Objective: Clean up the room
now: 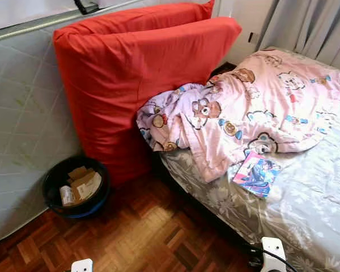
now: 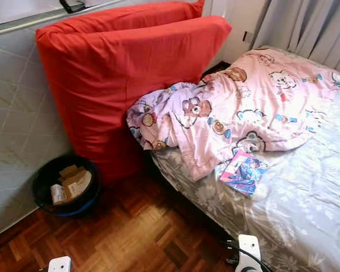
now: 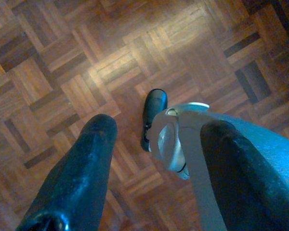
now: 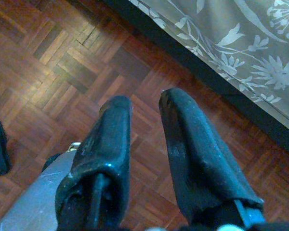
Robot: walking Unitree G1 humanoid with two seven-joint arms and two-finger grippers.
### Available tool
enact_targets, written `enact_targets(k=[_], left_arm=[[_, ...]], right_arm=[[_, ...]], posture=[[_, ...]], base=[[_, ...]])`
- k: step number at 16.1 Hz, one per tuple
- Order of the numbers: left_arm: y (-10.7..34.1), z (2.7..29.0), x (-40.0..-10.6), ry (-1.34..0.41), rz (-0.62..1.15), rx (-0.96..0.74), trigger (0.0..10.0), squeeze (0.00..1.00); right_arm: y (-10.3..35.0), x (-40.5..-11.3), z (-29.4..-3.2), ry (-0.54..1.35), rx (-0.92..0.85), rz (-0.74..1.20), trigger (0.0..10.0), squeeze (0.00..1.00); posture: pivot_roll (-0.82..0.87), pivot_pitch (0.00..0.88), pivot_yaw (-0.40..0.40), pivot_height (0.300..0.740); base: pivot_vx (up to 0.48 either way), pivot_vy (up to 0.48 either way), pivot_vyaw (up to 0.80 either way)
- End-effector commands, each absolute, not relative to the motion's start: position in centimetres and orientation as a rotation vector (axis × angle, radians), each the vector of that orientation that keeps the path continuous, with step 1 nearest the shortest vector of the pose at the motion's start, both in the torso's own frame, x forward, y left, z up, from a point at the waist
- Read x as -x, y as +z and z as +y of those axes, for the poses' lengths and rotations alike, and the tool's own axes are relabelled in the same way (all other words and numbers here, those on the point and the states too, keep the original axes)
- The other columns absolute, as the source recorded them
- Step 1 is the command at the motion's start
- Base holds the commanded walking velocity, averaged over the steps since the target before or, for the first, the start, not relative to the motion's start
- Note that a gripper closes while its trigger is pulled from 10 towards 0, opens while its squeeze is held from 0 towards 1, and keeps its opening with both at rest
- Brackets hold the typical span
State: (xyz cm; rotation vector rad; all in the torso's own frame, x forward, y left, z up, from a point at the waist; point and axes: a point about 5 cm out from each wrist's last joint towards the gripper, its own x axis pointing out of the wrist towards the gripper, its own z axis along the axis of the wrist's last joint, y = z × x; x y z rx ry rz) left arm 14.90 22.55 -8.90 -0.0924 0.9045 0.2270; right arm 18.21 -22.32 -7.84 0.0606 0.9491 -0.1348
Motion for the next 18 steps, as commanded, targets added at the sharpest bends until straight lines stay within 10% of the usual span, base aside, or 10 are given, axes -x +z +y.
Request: enact_targets(k=[1,18], left_arm=[[-8.9,22.85,-15.47,0.274,0.968,0.19,10.0,0.0],[-8.9,22.93,-15.34,0.23,0.975,0.089,10.0,0.0]], right_arm=[[-8.54,-14.25,-25.36,-0.17,-0.222,0.987,10.0,0.0],[-8.76,-13.72,-25.38,-0.153,-0.182,1.026,10.0,0.0]], posture=[[0.05,0.0,-0.017,0.74],[0.04,0.0,-0.012,0.74]], base=[[0.0,0.0,0.0],[0.0,0.0,0.0]])
